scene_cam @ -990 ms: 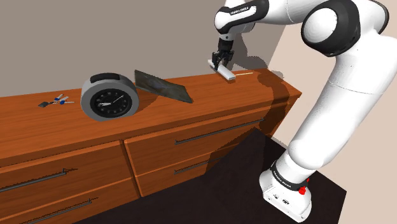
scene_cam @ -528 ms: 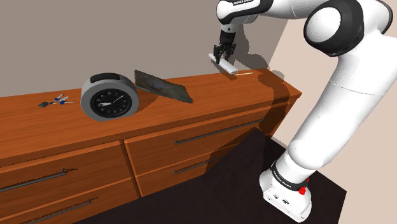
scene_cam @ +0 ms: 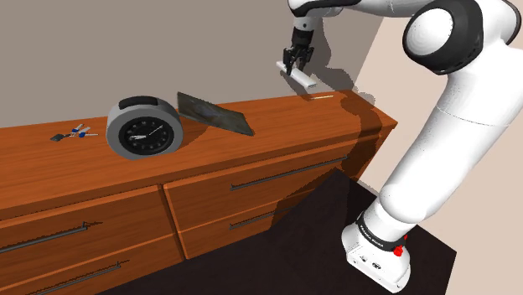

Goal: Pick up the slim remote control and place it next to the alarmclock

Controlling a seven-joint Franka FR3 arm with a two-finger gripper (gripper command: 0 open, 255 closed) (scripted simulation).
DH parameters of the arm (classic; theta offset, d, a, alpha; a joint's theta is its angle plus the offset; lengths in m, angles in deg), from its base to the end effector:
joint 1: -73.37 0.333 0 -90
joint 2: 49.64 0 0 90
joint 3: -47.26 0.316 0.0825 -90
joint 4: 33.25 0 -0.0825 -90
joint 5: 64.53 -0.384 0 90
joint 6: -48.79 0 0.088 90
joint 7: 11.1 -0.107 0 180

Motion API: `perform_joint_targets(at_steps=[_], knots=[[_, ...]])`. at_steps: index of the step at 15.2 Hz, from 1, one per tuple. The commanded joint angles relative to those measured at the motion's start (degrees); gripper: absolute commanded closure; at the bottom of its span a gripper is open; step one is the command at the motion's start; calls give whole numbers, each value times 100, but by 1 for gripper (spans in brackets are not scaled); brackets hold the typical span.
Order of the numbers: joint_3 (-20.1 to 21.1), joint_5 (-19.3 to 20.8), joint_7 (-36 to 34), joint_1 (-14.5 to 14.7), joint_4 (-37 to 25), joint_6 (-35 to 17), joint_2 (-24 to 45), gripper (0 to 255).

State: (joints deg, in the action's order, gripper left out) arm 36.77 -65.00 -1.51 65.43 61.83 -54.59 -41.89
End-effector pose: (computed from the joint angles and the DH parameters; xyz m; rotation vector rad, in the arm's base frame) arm 0.5766 -0.1854 0.5253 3.1133 -0.2408 0.0117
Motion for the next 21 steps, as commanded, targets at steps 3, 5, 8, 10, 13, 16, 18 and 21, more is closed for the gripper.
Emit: perform_joint_targets(at_steps=[3, 5, 8, 10, 13, 16, 18, 21], knots=[[-2, -6, 3, -4, -360, 328, 31, 255], [-3, -8, 6, -7, -531, 487, 43, 255], [-6, -14, 12, -13, -803, 729, 74, 255], [-8, -19, 17, -18, -996, 894, 103, 255], [-12, -30, 25, -27, -1304, 1147, 159, 255], [95, 18, -241, 138, -1093, 1102, -9, 255], [208, 56, -510, 296, -912, 1065, -152, 255], [386, 98, -913, 522, -705, 1028, -318, 255]])
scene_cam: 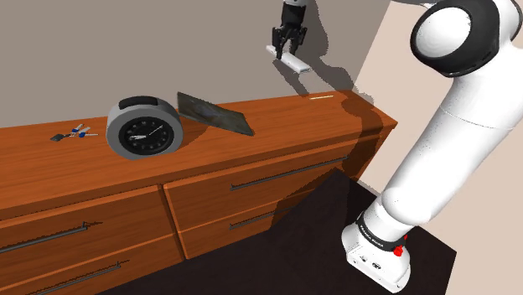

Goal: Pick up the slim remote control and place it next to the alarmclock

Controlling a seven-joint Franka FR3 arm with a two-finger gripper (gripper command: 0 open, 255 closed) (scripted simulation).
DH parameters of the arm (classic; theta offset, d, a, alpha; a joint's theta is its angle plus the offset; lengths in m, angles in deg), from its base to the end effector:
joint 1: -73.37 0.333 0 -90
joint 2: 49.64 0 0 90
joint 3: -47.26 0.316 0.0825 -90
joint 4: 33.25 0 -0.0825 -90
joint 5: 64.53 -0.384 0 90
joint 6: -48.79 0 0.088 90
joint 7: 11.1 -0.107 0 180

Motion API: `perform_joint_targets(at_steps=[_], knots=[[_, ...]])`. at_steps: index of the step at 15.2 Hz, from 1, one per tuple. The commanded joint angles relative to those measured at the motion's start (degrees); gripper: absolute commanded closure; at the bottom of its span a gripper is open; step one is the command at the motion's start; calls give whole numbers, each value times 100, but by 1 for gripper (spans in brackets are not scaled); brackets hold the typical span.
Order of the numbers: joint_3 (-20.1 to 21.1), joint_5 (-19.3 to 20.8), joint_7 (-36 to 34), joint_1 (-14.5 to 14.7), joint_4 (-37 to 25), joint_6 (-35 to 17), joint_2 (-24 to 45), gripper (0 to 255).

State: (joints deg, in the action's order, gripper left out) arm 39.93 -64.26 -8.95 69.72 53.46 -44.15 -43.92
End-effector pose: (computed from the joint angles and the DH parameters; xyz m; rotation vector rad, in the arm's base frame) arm 0.5793 -0.1091 0.5996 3.1140 -0.2390 0.0120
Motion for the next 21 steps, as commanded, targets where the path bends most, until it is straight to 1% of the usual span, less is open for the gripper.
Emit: perform_joint_targets(at_steps=[1, 6, 11, 16, 21], knots=[[130, 35, -305, 167, 185, -24, -158, 255], [443, 69, -977, 526, 336, -39, -284, 255], [759, 88, -1646, 879, 301, -14, -261, 255], [1067, 117, -2311, 1237, 79, 51, -89, 255], [1357, 177, -2967, 1609, -346, 167, 236, 255]])
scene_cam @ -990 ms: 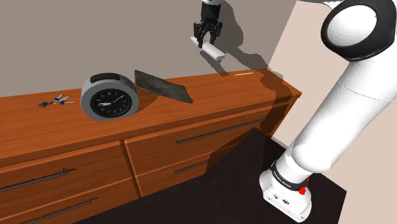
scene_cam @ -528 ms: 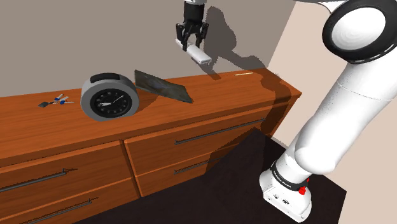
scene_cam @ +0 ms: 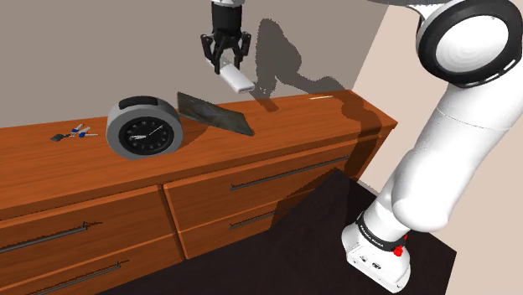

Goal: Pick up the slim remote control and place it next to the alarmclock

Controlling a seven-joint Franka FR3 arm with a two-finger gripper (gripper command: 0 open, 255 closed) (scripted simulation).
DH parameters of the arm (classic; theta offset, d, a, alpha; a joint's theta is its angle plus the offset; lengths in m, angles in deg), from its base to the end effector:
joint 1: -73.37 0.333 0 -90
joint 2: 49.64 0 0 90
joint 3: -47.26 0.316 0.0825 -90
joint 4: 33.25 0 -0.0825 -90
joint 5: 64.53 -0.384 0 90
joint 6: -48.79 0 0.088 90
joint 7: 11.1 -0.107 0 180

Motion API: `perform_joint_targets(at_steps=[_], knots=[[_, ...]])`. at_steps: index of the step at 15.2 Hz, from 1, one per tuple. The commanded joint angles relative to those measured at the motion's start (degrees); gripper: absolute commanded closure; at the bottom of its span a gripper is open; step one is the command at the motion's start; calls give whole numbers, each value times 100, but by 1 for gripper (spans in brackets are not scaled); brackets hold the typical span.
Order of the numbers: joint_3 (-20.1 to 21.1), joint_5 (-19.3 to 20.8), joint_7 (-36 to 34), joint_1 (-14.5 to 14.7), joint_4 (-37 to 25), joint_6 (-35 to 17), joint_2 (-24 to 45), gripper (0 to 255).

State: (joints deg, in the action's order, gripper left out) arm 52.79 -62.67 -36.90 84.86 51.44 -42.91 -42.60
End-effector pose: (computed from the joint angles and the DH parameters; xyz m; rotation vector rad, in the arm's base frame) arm 0.5707 0.1674 0.6007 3.1132 -0.2386 0.0118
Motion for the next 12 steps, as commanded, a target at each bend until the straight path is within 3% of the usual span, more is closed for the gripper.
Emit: perform_joint_targets(at_steps=[1, 12], knots=[[130, 37, -311, 178, -263, 77, 194, 255], [120, 23, -319, 161, 771, -821, 58, 255]])
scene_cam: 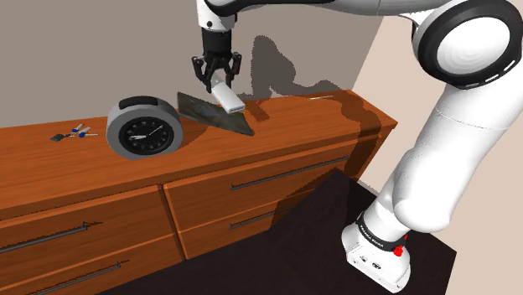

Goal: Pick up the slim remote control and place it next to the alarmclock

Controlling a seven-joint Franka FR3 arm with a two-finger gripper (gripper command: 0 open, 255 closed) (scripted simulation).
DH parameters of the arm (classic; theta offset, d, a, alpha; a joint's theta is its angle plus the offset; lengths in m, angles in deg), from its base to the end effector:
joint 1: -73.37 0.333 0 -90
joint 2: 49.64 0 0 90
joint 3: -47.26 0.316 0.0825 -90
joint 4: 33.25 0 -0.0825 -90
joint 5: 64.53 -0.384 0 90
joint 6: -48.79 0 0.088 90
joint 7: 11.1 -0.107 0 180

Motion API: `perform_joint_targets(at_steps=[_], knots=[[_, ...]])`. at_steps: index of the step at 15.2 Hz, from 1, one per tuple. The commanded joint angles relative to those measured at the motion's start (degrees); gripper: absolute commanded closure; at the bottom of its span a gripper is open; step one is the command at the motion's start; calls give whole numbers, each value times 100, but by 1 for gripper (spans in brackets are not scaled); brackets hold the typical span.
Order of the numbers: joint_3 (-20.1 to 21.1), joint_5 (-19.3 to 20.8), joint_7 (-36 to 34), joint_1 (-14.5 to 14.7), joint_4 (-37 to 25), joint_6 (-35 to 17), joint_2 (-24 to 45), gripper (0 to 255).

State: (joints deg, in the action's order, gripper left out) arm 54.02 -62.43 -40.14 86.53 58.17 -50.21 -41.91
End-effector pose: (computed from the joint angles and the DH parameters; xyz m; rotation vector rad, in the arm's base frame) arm 0.5704 0.1988 0.5487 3.1130 -0.2409 0.0108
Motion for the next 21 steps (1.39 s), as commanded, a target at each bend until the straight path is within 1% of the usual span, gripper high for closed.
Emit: perform_joint_targets(at_steps=[1, 11, 21], knots=[[-4, -1, 4, -6, 179, -170, -14, 255], [-9, 10, -16, -11, 895, -928, 27, 255], [-15, 42, -47, -10, 1460, -1655, 191, 255]])
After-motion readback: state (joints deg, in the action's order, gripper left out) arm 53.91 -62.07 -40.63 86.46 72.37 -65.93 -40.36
